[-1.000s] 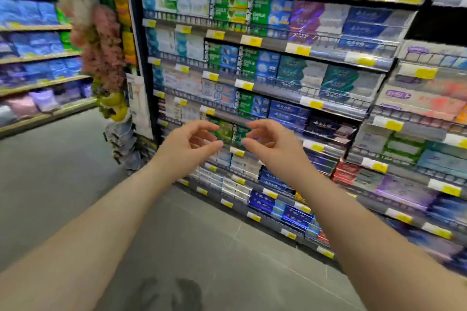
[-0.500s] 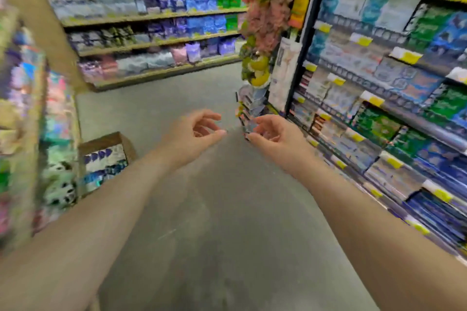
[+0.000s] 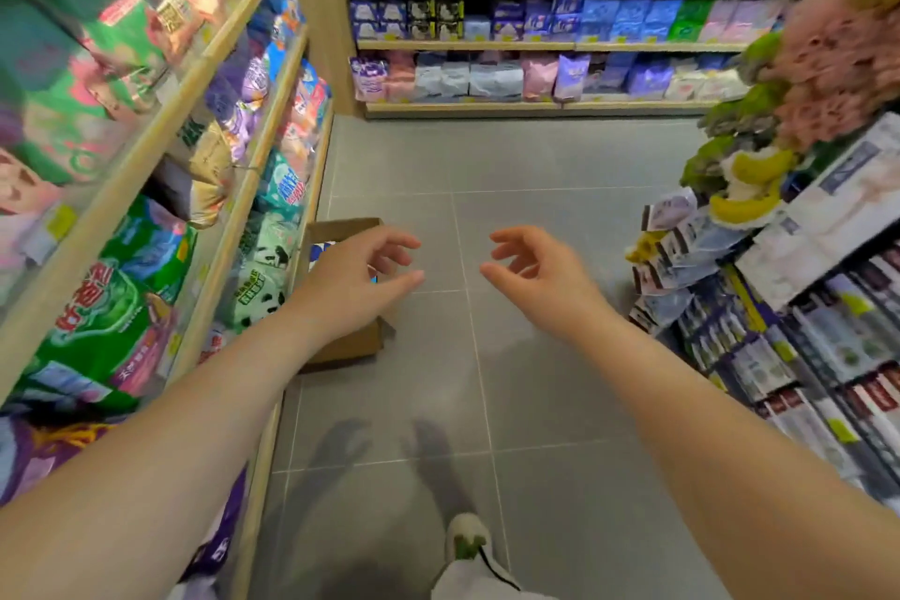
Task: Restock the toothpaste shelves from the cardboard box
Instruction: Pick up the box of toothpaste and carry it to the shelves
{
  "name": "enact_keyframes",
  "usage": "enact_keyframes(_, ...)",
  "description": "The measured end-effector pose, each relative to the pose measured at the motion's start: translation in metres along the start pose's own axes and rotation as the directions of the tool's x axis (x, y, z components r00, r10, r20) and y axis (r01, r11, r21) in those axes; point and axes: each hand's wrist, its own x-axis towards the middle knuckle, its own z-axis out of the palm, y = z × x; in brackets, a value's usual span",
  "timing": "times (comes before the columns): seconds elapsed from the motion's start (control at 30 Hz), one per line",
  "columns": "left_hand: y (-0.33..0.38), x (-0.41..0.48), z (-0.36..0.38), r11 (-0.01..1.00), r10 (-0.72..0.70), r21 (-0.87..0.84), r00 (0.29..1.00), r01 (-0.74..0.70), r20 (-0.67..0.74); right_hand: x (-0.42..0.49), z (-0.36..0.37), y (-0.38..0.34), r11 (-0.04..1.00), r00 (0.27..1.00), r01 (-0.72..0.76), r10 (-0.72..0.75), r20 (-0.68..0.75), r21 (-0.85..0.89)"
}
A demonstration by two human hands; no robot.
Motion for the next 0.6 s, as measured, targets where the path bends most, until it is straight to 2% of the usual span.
enact_keyframes(0.37,-0.093,0.133,-0.074,0.978,-0.205,-0.07,0.97,0.197,-0.134,0.204,0.079,-0.009,0.999,0.975,0.034,-0.03,0.222,-0.014)
enact_keyframes(0.6,-0.185,0.236,-0.136,0.965,-0.249,-0.107,0.965,0.24,-0.083,0.328,0.163,-0.013,1.0,0.98,-0.022,0.022,0.199,-0.002)
